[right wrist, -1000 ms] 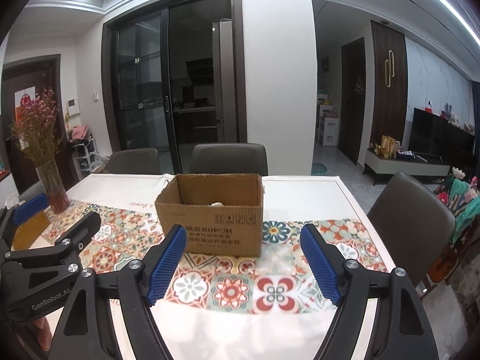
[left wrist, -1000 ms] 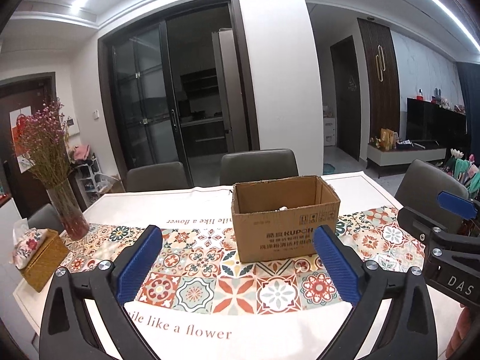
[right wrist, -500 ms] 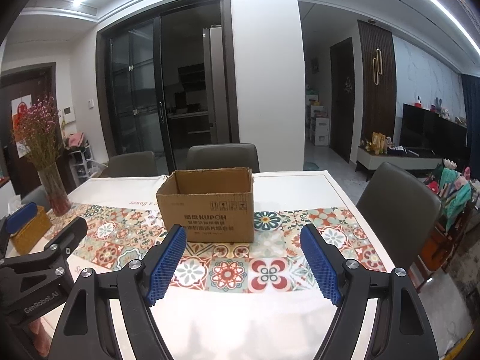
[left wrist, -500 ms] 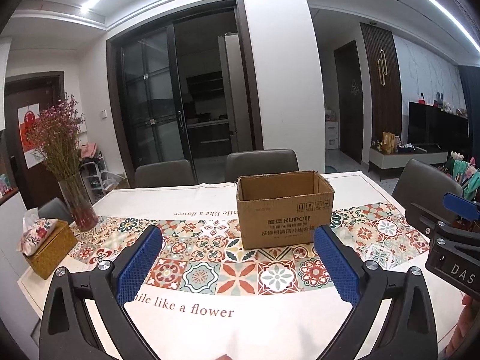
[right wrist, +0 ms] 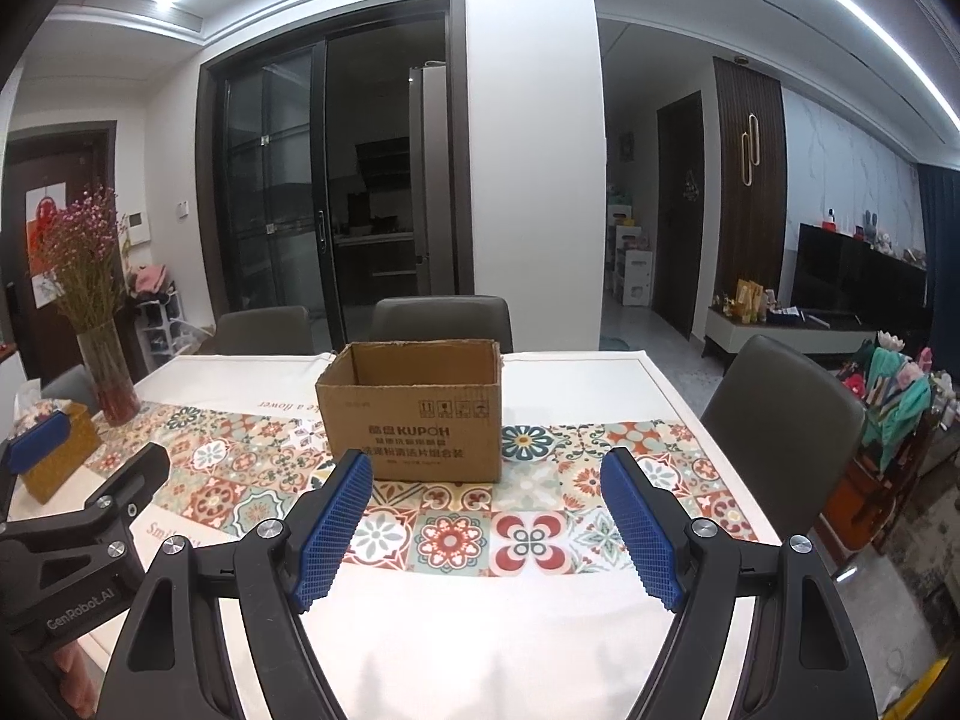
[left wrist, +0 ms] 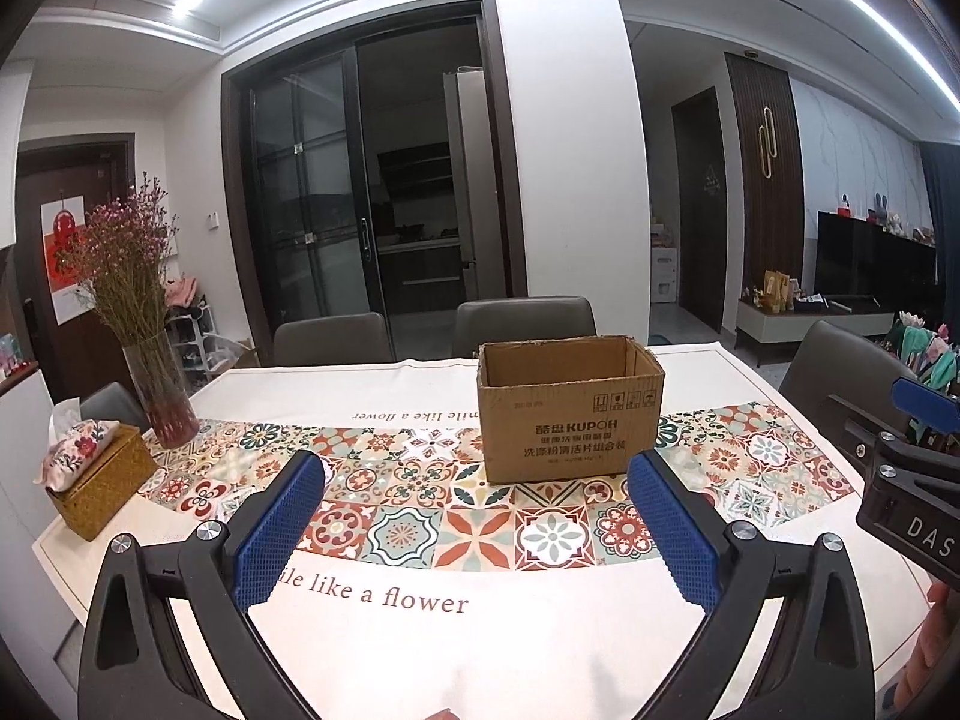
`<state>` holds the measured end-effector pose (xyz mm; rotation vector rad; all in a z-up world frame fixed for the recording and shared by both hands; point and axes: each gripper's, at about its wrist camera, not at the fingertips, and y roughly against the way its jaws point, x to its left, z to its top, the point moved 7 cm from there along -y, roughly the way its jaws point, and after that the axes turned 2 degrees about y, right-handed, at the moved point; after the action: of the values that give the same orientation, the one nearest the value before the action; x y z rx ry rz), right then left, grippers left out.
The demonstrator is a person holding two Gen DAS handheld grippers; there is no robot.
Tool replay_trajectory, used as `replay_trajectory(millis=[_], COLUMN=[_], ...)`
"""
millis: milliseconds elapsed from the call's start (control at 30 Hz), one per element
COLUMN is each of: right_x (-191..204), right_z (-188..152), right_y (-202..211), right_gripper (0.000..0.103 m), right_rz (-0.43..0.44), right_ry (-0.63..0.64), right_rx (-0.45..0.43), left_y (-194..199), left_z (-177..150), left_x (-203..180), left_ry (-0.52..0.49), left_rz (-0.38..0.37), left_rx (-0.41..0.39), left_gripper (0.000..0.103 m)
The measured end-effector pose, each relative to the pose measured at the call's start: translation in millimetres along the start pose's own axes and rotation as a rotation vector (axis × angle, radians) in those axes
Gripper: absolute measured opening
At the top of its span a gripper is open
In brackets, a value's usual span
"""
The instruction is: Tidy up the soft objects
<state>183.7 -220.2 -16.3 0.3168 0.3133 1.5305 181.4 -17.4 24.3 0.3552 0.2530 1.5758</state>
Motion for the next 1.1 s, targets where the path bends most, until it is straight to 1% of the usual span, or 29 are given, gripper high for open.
replay_trajectory(millis=[133, 767, 1100], right_x=[-0.6, -0.2, -0.9], right_z=[-0.8, -4.6, -5.0], right_y=[0.7, 2.5, 3.2], right_gripper=[0.083, 0.083, 0.083], right_rz=[0.0, 0.002, 0.003], right_ry=[-0.006, -0.015, -0.018], right_rx=[-0.001, 0.002, -0.001], left_y=[-0.3, 6.1, 7.2], left_z=[-0.8, -1.8, 3.7], left_x=[0.0, 0.9, -0.3], left_ry=[0.001, 0.003, 0.003], left_rz=[0.0, -0.001, 0.0], left_rx=[0.0, -0.006, -0.014], left_gripper=[0.103, 0.103, 0.103])
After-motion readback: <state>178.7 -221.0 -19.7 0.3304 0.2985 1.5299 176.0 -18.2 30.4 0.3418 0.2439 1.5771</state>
